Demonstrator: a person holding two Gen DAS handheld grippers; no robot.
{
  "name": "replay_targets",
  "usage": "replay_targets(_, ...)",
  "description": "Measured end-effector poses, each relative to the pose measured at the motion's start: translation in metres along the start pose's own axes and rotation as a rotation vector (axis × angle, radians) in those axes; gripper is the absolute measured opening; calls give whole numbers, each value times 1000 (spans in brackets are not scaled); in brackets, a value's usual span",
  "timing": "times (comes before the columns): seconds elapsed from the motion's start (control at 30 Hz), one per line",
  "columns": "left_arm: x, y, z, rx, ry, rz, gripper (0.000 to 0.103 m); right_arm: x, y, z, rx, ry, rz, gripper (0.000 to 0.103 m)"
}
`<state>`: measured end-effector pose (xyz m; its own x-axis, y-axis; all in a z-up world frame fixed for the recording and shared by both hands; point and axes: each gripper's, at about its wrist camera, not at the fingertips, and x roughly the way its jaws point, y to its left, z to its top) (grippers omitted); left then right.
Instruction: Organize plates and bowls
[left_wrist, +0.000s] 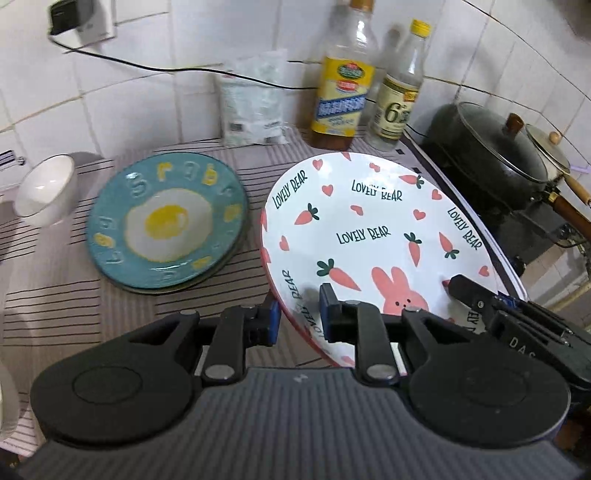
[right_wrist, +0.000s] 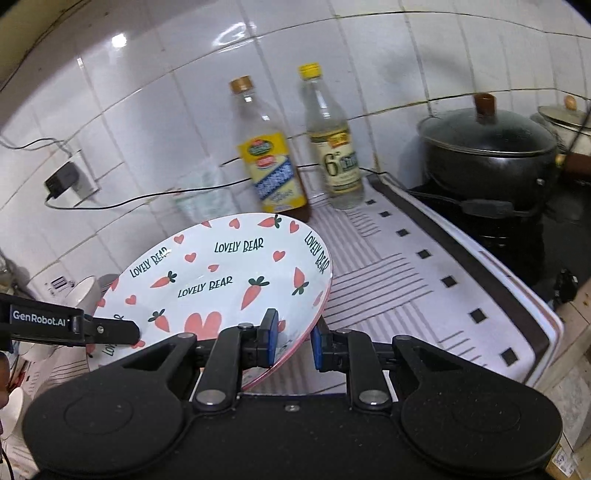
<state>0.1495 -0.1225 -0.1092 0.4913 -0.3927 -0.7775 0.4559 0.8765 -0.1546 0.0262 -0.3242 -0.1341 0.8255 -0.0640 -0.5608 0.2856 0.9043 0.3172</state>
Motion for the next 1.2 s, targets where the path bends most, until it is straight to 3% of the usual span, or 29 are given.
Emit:
replay_targets(0.43,-17,55,-2,-77,-31,55,19,16,47,-1,-50,23,109,23)
replay_targets(0.63,-14,90,-4,-179,-41,66,19,34,70,3,-85,26,174,23)
replay_targets(0.73,-6,104,-5,-201,-34,84,19,48,76,3,-90,28,219,23)
replay_targets(1.2,32,156,-1,-345,26,136,23,122,125,4,-182,96,279,23)
